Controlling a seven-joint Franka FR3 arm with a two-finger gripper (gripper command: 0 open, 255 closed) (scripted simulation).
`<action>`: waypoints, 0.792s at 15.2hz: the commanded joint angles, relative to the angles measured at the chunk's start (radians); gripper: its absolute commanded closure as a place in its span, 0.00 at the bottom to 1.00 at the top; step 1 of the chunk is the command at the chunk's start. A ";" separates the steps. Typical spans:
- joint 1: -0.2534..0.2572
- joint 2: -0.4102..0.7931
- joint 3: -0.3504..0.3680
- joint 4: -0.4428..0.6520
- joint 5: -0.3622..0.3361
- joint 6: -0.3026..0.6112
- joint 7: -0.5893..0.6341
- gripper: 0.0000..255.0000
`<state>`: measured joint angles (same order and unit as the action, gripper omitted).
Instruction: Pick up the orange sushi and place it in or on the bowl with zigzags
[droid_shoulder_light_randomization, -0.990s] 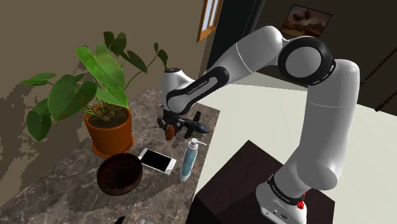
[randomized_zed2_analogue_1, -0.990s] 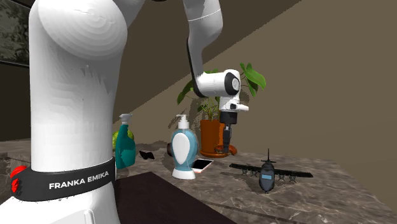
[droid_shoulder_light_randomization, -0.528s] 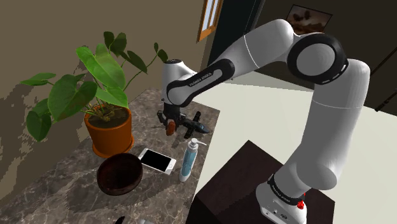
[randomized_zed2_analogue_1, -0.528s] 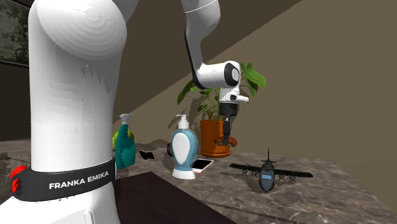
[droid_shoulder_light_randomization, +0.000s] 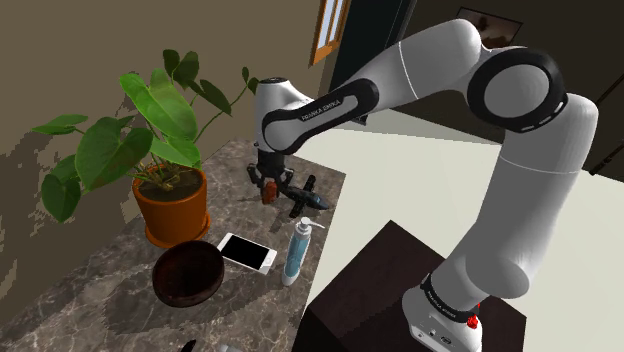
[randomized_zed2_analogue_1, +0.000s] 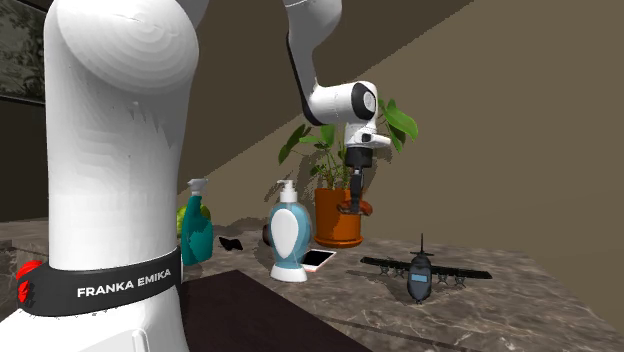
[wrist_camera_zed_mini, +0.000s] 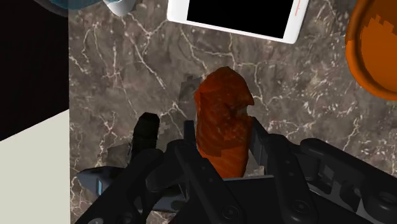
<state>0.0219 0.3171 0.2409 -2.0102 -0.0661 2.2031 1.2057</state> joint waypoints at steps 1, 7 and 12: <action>0.014 -0.003 0.008 0.010 0.002 -0.013 0.021 1.00; 0.109 0.050 0.048 0.083 -0.012 -0.034 0.157 1.00; 0.194 0.116 0.073 0.177 -0.030 -0.064 0.268 1.00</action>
<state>0.1974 0.4187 0.3091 -1.8553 -0.0921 2.1472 1.4493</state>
